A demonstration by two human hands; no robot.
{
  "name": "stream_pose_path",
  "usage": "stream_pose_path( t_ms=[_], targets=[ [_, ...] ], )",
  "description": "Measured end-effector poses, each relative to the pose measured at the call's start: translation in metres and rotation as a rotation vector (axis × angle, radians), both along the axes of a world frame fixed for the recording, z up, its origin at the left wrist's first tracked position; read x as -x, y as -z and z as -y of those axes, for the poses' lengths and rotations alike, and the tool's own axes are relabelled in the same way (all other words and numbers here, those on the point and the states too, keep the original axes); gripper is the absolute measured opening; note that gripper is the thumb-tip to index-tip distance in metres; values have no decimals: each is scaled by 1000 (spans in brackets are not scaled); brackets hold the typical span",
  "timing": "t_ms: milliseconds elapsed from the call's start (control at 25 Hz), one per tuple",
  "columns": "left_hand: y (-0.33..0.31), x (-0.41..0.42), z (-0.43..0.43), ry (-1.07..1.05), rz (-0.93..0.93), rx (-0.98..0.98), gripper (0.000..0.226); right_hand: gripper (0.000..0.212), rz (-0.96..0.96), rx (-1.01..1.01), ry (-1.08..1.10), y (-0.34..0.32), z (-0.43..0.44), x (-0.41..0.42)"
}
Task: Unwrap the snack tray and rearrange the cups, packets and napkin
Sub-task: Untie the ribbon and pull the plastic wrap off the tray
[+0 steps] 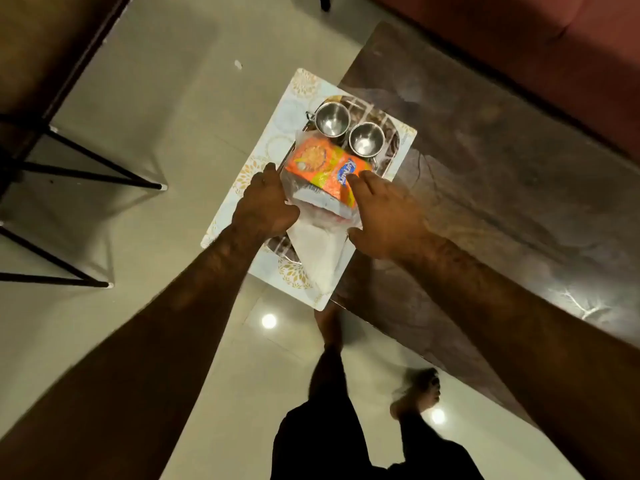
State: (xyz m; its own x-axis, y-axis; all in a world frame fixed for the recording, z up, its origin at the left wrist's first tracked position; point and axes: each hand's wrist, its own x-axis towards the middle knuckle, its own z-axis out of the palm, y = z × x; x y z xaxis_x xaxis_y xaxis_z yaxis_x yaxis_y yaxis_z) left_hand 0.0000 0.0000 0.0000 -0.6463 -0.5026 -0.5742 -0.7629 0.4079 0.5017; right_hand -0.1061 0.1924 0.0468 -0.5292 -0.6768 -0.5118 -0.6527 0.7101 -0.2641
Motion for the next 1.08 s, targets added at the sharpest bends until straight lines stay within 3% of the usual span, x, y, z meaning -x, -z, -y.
stream_pose_path(
  t_ms=[160, 320, 440, 640, 800, 880, 960, 1080],
  targets=[
    [6, -1, 6, -72, 28, -43, 83, 105, -15, 15, -20, 11, 34, -3],
    [8, -3, 0, -133, -101, -138, 66, 116, 5, -41, -4, 31, 55, -11],
    [1, 7, -7, -314, -227, -330, 59, 116, -57, -77, 20, 40, 62, -16],
    [-2, 14, -6, -809, -391, -758, 48, 86, -169, 11, 76, 31, 62, -9],
    [-7, 15, -7, -1015, -512, -1005, 39, 76, -148, 108, 128, 17, 59, -3],
    [-6, 16, -7, -982, -451, -949, 27, 71, -143, 169, 174, 11, 57, -4],
    [-5, 13, -12, -786, -252, -862, 29, 70, -123, 220, 230, 6, 53, -6],
    [-11, 8, -29, -709, -143, -1017, 44, 75, 0, 300, 303, 1, 47, -9]
  ],
)
